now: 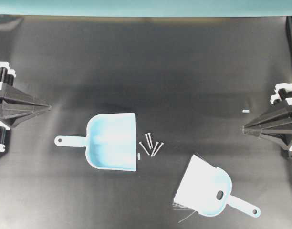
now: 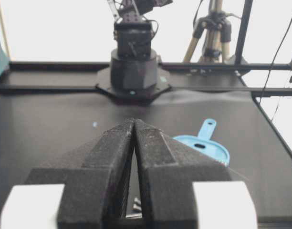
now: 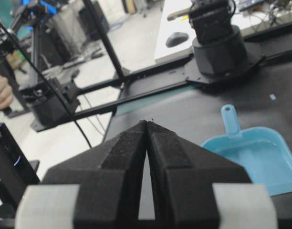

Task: Hold the dustpan with the left arm, while a human hand uses a hand brush to gather screws into the dustpan.
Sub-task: 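Move the left gripper toward the light-blue dustpan handle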

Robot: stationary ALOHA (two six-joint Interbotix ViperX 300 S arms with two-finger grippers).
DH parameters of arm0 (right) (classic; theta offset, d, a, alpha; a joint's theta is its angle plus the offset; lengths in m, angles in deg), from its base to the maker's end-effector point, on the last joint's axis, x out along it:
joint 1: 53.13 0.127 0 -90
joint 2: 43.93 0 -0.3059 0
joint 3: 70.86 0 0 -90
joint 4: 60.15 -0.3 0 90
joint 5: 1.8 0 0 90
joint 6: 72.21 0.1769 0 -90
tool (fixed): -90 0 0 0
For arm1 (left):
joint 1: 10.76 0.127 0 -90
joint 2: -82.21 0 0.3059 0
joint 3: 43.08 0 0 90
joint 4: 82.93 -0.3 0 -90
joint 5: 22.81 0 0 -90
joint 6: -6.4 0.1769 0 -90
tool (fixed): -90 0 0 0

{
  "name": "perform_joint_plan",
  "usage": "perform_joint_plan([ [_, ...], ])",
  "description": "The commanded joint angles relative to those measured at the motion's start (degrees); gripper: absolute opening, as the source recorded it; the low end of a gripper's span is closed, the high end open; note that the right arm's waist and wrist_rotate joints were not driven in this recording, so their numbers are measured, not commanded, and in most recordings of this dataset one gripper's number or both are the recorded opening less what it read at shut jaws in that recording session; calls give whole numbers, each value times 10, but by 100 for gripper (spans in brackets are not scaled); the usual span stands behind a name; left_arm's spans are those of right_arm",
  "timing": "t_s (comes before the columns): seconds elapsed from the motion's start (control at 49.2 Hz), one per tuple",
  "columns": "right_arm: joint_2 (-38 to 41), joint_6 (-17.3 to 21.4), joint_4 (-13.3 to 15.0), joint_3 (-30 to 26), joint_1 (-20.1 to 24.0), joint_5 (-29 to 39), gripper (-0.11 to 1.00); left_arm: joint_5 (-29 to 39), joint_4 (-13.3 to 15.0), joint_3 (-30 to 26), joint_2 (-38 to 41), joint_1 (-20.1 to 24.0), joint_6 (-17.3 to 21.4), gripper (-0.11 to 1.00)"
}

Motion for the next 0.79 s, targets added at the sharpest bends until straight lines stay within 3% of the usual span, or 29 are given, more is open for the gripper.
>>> perform_joint_plan([
  [0.0,4,0,-1,-6,0,-4,4,25,-22,-4,7,-6,-12,6],
  [0.081,-6,0,-1,13,0,15,0,69,-23,-4,15,-6,-25,0],
  [0.345,-51,1,-1,71,0,71,0,166,-22,11,83,-13,-86,0],
  [0.609,-103,1,-1,97,0,140,0,154,-23,14,173,-18,-95,0],
  [0.772,-153,0,-1,104,0,221,0,156,-23,6,220,-20,-91,0],
])
